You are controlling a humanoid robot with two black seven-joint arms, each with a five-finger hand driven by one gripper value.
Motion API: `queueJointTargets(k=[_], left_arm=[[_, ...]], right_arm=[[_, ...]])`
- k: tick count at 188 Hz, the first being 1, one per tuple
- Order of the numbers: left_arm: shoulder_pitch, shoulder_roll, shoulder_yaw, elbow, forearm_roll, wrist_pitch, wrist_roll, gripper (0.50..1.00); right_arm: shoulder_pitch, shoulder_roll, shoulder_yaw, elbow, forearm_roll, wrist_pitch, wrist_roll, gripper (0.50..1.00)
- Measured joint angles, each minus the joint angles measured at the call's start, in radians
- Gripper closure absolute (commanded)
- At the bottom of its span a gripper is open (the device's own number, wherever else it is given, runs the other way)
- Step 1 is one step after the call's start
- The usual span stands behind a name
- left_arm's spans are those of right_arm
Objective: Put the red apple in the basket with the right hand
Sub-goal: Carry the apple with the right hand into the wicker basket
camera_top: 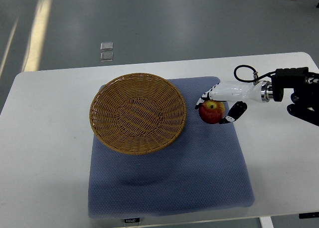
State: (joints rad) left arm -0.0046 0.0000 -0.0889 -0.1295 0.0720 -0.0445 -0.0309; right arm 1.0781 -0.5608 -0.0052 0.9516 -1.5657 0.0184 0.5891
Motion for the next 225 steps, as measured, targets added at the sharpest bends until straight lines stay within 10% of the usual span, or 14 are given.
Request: queueJointTargets(k=[107,225], left_arm=[[0.000,0.000,0.000,0.001,0.000,0.000,0.000,0.500],[0.000,0.000,0.000,0.000,0.000,0.000,0.001,0.500]], right_arm=[[0.219,0.102,0.007,-0.022,0.044,-0.006,0.009,0.748],[0.126,0.366,-0.003,-0.096,0.093,-0.039,-0.002,0.744]])
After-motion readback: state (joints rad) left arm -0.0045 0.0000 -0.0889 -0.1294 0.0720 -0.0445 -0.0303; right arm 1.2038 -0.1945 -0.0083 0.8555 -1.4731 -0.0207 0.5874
